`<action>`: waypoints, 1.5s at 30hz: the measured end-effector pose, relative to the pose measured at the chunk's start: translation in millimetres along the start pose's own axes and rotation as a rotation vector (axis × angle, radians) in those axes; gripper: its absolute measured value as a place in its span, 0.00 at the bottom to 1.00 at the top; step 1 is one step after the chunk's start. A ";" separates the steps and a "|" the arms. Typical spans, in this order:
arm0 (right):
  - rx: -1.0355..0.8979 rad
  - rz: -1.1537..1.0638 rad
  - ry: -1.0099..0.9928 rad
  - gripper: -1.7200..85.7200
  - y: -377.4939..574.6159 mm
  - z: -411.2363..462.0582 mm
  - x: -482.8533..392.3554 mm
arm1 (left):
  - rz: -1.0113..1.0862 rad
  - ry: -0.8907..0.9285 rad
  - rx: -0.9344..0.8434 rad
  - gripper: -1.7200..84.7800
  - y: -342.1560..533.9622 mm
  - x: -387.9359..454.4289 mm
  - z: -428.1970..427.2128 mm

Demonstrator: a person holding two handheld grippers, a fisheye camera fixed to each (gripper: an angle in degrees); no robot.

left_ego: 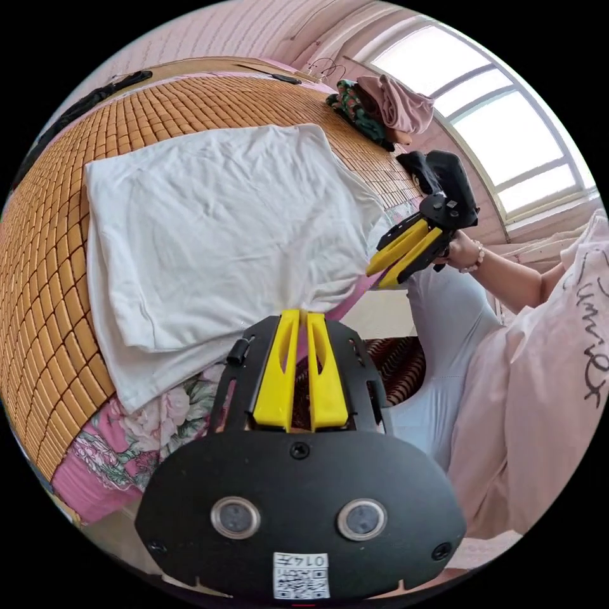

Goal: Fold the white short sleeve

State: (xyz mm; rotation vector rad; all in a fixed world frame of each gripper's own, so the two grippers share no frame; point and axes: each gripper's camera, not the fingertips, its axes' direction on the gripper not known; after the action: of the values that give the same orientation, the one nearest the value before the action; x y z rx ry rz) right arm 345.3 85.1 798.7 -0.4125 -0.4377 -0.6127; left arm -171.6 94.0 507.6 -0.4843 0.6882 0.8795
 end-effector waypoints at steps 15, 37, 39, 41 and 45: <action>0.251 0.008 0.247 0.02 -127.5 -79.3 -4.3 | 0.018 -0.142 0.204 0.04 -18.5 41.0 20.0; 0.191 0.150 0.498 0.02 -182.7 -81.2 55.8 | 0.199 -0.226 0.198 0.08 -4.3 95.4 106.4; 0.298 0.200 0.459 0.02 -130.7 -101.8 53.9 | 0.289 -0.233 0.302 0.11 1.6 114.8 98.2; 0.374 0.286 0.419 0.04 -71.5 -114.1 54.0 | 0.328 -0.233 0.387 0.12 4.0 126.7 96.7; 0.354 0.545 0.302 0.10 48.4 -103.2 57.2 | 0.409 -0.174 0.385 0.15 -11.4 145.2 122.1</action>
State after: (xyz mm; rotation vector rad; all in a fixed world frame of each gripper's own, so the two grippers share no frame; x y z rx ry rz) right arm 445.1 44.5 730.4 -0.0849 -0.1247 -0.0573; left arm -55.1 243.0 488.5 0.0835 0.7866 1.1242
